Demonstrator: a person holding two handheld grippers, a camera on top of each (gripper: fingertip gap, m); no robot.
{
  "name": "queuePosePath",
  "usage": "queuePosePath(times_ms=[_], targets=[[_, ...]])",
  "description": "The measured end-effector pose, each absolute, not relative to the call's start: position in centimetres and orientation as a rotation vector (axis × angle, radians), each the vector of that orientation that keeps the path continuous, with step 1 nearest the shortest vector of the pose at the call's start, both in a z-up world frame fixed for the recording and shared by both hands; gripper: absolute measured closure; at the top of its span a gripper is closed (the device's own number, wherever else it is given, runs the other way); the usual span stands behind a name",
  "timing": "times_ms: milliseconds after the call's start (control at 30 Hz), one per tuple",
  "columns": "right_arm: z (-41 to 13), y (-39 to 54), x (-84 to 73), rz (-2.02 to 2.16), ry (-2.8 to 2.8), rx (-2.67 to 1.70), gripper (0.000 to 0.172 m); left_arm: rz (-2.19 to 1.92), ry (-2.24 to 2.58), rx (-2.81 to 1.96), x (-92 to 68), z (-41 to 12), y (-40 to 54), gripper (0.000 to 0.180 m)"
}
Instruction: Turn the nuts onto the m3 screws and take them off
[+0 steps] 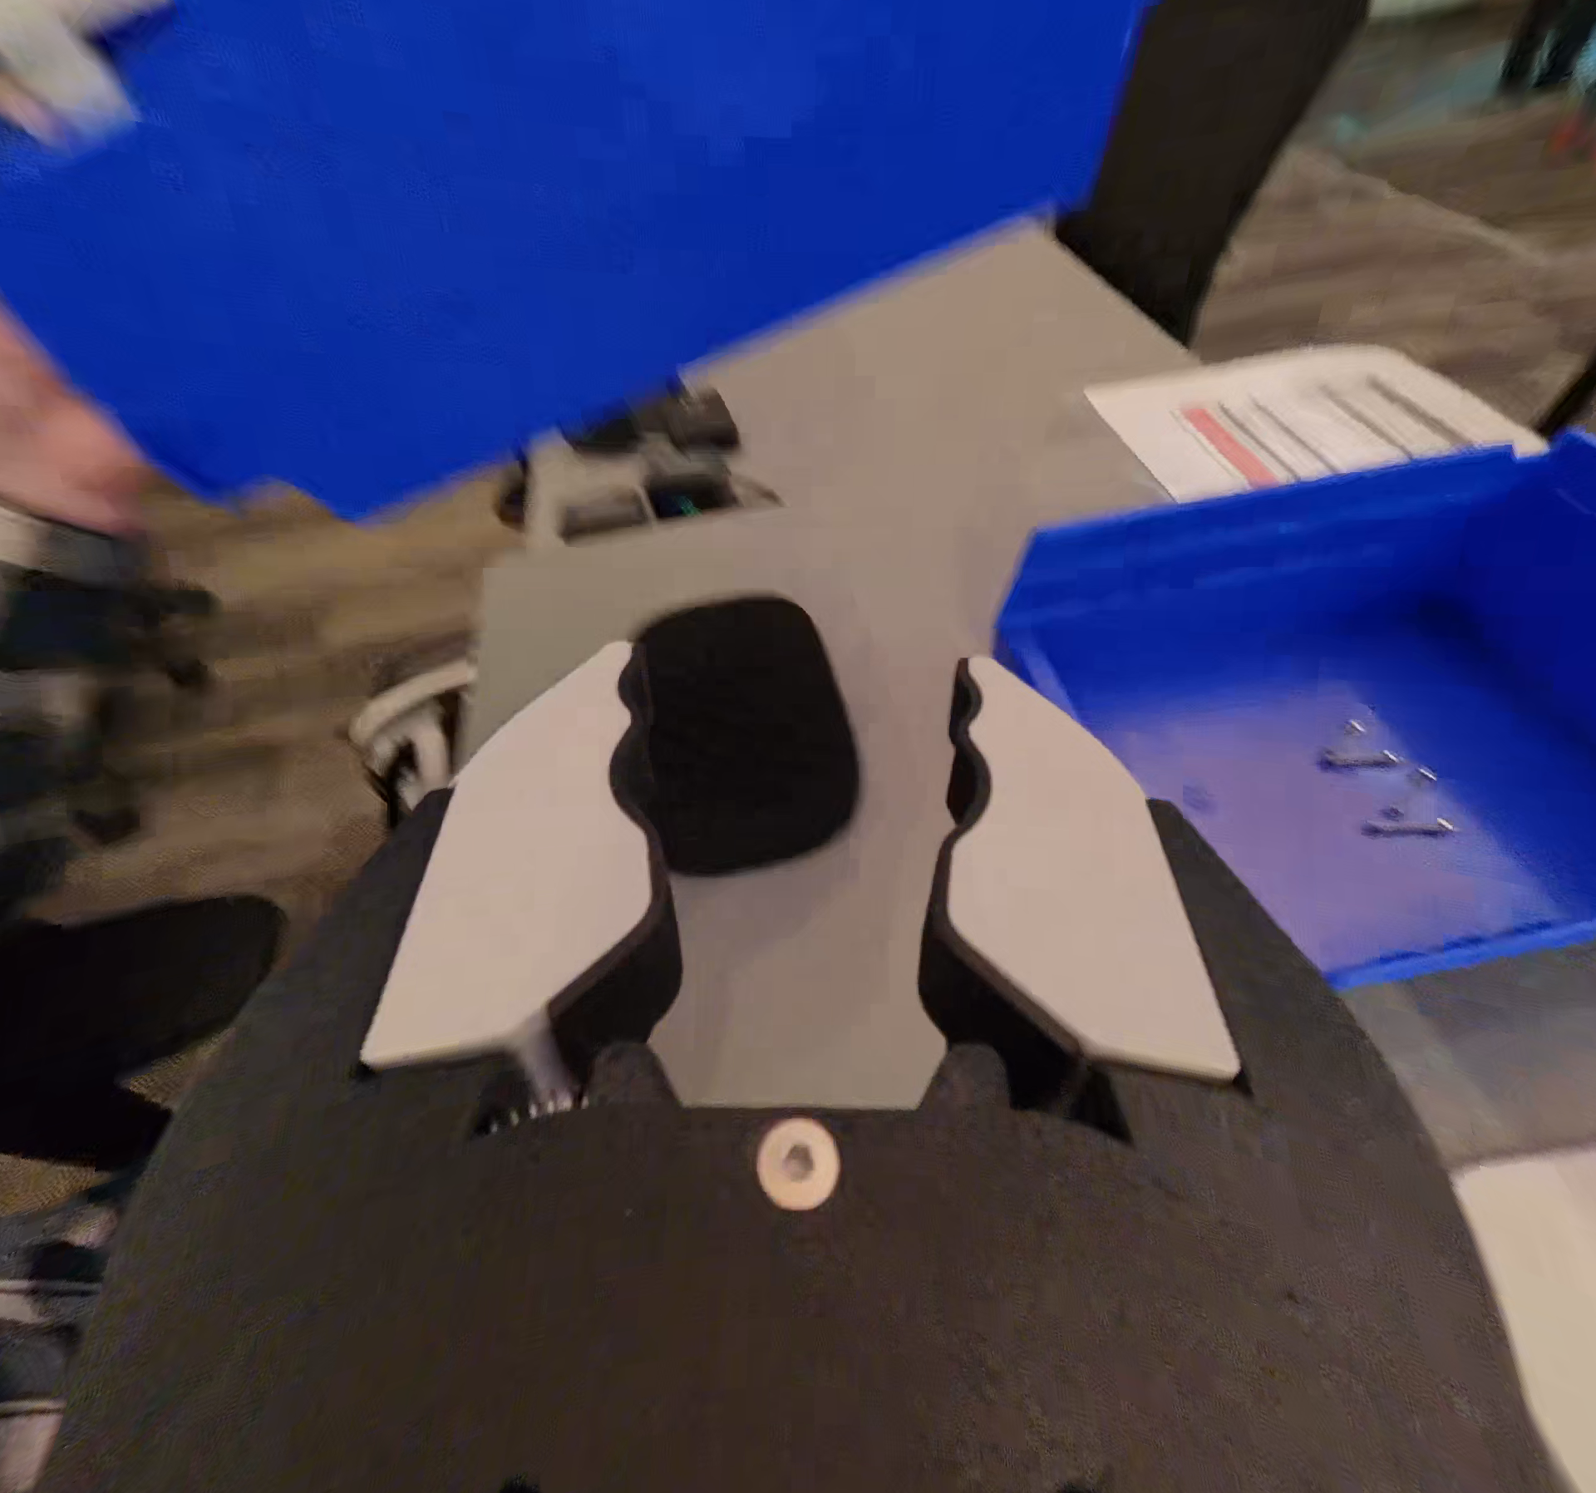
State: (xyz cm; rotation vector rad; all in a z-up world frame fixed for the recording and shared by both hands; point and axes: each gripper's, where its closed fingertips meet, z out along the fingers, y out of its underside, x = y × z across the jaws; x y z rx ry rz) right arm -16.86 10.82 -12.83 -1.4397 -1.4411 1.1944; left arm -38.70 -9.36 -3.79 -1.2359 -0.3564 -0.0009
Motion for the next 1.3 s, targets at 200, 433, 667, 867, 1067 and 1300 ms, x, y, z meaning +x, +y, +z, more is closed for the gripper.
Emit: queuePosePath(times_ms=[200,433,667,867,1067,1300], targets=[[-11.1,7.9,-10.6,1.426,-1.264,-1.441,0.085,-0.026,-0.216,-1.343,-31.0,-3.5,-4.1,0.172],[-15.2,6.8,-6.0,1.673,-1.085,-1.56,0.077,-0.104,-0.138,-1.416,-24.8,-6.9,-0.4,0.177],[-15.1,4.2,-2.4,1.885,-1.001,-1.442,0.066,-0.166,-0.08,-1.422,-19.6,-8.4,-0.6,0.179],[-14.3,2.1,1.7,1.977,-0.886,-1.327,0.055,-0.134,0.009,-1.409,-15.6,-8.5,-1.4,0.178],[-13.7,3.8,8.1,1.786,-0.71,-1.354,0.047,-0.235,0.17,-1.365,-7.4,-7.0,1.3,0.175],[-13.7,6.9,18.4,1.467,-0.54,-1.393,0.054,-0.403,0.362,-1.315,3.3,-6.7,7.9,0.175]])
